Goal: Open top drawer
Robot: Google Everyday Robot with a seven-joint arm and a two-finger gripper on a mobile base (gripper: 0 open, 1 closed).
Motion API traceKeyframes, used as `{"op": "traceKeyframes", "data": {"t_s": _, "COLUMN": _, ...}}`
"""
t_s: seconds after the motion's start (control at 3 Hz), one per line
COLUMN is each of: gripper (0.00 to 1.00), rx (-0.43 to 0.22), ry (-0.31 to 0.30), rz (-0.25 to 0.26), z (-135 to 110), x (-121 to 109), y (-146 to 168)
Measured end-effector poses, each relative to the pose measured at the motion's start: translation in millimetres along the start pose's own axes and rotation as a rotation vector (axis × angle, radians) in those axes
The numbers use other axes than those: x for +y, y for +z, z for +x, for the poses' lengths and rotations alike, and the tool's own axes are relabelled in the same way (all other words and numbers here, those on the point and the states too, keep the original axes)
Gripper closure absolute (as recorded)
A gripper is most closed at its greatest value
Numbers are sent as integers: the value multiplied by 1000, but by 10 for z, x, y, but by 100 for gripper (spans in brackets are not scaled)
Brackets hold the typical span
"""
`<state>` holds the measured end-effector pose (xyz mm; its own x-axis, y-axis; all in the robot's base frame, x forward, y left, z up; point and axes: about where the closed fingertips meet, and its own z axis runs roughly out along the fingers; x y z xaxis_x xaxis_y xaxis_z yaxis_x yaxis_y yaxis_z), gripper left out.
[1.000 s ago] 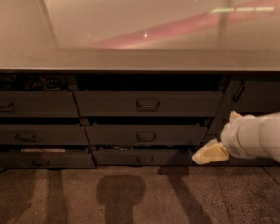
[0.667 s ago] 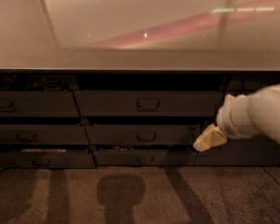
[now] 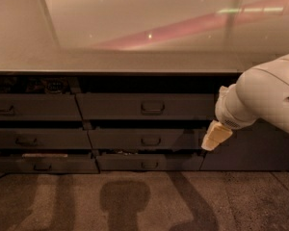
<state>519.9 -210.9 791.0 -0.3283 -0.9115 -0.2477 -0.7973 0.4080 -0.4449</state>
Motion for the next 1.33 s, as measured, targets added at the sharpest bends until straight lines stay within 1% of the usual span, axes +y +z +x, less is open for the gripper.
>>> {"op": "traceKeyframes", "data": {"t_s": 0.33, "gripper": 0, "rx": 0, "ry": 0, "rz": 0, "z": 0, "x": 0, "y": 1}}
{"op": "traceKeyframes", "data": {"t_s": 0.67, "gripper": 0, "rx": 27, "ry": -13, "rz": 24, "z": -72, "x": -12, "y": 151}}
{"op": "traceKeyframes", "data": {"t_s": 1.0, "gripper": 0, "rx": 86, "ry": -52, "rz": 64, "z": -230, "x": -92, "y": 368}}
{"op": "traceKeyframes", "data": {"t_s": 1.33, "gripper": 0, "rx": 142, "ry": -129, "rz": 108, "z": -435, "x": -145, "y": 494}}
